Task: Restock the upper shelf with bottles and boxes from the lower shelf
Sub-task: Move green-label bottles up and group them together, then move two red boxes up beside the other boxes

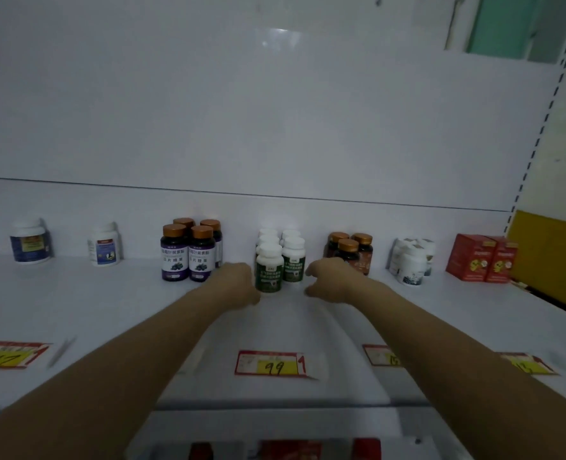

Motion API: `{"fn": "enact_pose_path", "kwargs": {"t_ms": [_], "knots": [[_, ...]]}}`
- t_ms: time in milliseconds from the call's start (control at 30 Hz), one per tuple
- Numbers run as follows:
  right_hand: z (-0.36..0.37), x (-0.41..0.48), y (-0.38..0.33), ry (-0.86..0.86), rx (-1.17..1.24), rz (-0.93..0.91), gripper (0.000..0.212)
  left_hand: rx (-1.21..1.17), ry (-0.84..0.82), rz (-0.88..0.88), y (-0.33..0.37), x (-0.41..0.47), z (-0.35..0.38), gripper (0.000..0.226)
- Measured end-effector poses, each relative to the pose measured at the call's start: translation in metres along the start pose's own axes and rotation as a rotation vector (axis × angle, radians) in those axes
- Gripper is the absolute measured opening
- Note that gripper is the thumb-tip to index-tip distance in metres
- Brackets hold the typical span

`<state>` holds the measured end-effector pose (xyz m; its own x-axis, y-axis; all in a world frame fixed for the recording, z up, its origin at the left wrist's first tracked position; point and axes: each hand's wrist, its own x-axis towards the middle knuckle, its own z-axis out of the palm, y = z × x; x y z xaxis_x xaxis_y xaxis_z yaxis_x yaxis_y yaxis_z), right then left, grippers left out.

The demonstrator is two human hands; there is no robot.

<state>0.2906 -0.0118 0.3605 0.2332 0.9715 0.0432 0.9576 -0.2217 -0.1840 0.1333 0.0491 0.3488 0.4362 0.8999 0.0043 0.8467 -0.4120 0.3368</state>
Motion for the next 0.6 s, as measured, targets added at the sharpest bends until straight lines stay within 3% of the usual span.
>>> {"fn": "enact_pose_path", "kwargs": {"t_ms": [133,333,533,600], "knots": [[-0.011,-0.046,-0.009,0.019,-0.111,-0.046,0.043,0.244,0.019,0.113,-0.005,-0.04,-0.013,0.054],[-0.006,-0.114,-0.026,0.105,-0.116,-0.083,0.041,0.304,0.126,0.196,-0.027,-0.108,-0.012,0.057],[0.007,-0.188,-0.048,0.259,0.032,-0.138,0.034,-0.012,0.524,0.49,-0.025,-0.192,0.011,0.042],[0.022,-0.21,-0.049,0.273,0.063,-0.144,0.029,-0.118,0.537,0.644,-0.029,-0.217,0.034,0.034]]}}
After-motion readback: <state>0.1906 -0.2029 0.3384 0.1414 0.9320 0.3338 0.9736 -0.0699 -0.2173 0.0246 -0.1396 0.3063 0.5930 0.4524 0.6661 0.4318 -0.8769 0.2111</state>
